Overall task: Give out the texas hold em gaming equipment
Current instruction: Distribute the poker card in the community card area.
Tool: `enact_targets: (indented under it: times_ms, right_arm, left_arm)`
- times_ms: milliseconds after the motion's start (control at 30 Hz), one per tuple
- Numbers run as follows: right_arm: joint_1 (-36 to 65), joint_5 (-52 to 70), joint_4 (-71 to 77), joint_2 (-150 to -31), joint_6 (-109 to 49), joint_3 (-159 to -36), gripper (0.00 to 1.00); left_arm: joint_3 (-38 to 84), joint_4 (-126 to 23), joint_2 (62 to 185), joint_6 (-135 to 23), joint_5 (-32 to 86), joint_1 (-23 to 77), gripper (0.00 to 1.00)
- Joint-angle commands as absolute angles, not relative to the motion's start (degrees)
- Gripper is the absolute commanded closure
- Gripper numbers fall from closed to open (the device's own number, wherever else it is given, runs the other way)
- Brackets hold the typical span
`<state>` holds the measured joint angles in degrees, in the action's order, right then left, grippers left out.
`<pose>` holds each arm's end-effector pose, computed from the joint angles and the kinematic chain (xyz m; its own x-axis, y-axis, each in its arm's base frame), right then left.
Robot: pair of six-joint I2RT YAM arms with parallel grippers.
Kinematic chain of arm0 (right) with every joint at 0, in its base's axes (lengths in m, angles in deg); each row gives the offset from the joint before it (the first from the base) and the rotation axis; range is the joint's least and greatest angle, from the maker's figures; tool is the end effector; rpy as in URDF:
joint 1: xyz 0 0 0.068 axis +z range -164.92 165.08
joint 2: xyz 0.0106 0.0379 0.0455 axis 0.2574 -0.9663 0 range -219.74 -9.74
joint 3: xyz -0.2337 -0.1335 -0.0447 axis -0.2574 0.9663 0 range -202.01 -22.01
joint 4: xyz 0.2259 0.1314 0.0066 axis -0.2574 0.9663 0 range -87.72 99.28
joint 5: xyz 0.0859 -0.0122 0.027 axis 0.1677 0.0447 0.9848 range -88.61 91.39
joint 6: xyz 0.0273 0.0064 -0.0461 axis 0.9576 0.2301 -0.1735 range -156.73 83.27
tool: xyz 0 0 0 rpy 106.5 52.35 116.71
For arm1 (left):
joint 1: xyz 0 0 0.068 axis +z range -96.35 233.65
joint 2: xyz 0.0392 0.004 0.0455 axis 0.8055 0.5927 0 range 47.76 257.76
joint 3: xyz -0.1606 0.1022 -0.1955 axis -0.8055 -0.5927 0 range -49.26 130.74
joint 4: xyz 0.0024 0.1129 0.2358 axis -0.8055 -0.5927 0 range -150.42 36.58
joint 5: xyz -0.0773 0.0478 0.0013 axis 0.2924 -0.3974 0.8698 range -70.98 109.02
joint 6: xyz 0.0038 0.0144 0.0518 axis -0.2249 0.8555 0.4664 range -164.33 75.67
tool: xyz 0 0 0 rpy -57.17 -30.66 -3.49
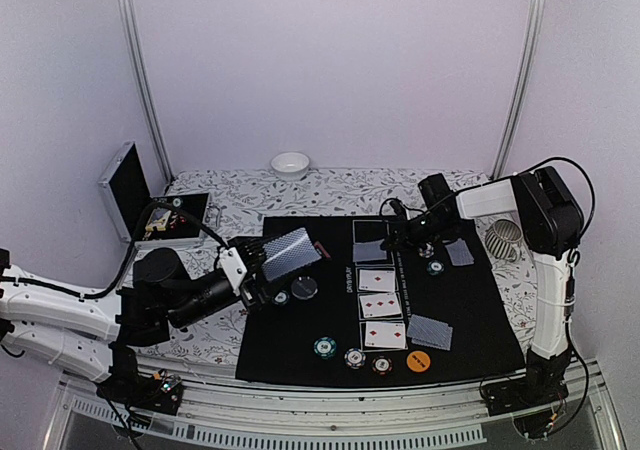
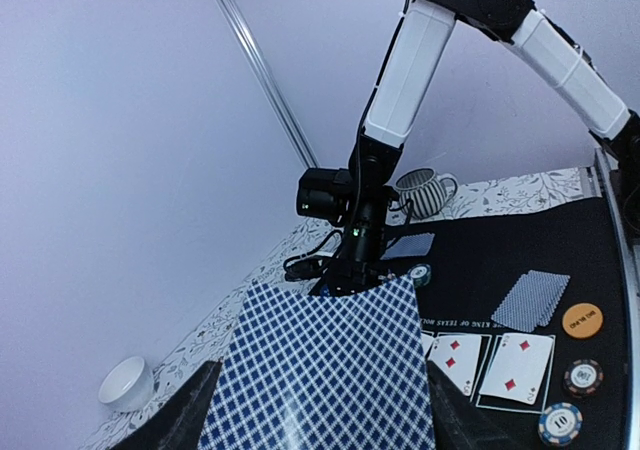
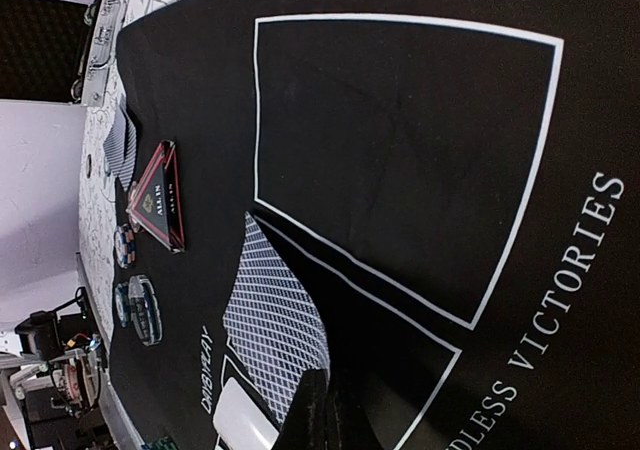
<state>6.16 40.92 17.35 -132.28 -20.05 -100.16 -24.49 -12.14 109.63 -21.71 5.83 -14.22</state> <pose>0.3935 0.1759 0.1202 -0.9361 -0.1235 -0.3293 -0.3240 0.6668 0.6711 0.0963 -0.2150 0.2544 0.3391 0.1598 -0.9271 0.7429 0.5592 0.3681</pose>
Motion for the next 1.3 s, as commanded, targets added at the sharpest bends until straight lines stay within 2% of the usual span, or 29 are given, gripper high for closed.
enact_targets:
  times_ms: [0,333,400,533,667,733,767,800,1000,1067,1167,1267]
  right_arm:
    - [6.1,37.6,20.0,-132.8,-23.0,-101.8,0.98]
    - [5.7,35.0,24.9,-132.6,-27.2,-103.4,0.98]
    - [5.7,35.2,25.4,-132.9,-27.4,-103.8,0.94]
    - [5.7,35.1,26.2,-131.6,-27.4,-104.1,0.73]
    - [5.7,29.7,28.0,-128.0,-27.5,-105.2,0.52]
    - [5.7,25.1,30.4,-125.6,-28.0,-106.4,0.27]
    - [6.0,22.5,31.3,-124.1,-28.5,-106.9,0.07]
    - [6.3,19.8,32.0,-122.3,-28.9,-107.3,0.00]
    - [12.2,1.1,29.4,-105.9,-35.0,-107.8,0.01]
    - [15.0,-0.8,24.6,-99.2,-40.0,-105.9,0.01]
    - [15.4,13.5,12.7,-88.2,-44.1,-98.6,0.01]
    - [15.4,33.0,-5.0,-77.1,-38.1,-86.5,0.01]
  left_arm:
    - [-22.7,-12.1,109.3,-21.0,5.8,-14.5,0.40]
    - [-22.5,-12.5,109.4,-20.5,5.7,-14.5,0.39]
    - [-22.5,-12.6,109.4,-20.5,5.7,-14.5,0.39]
    - [-22.3,-12.8,109.4,-20.5,6.0,-14.5,0.39]
    - [-22.0,-13.2,109.3,-20.5,6.3,-14.5,0.39]
    - [-21.8,-13.5,109.2,-20.4,6.4,-14.5,0.39]
    - [-21.6,-13.7,109.2,-20.4,6.6,-14.5,0.39]
    - [-21.3,-14.0,109.1,-20.3,6.7,-14.6,0.39]
    - [-19.6,-15.6,108.9,-19.5,8.9,-14.9,0.39]
    - [-19.2,-15.6,109.0,-19.2,9.5,-14.9,0.39]
    - [-18.5,-15.6,109.1,-18.6,11.1,-15.1,0.39]
    - [-17.9,-15.6,109.3,-17.7,13.0,-15.6,0.39]
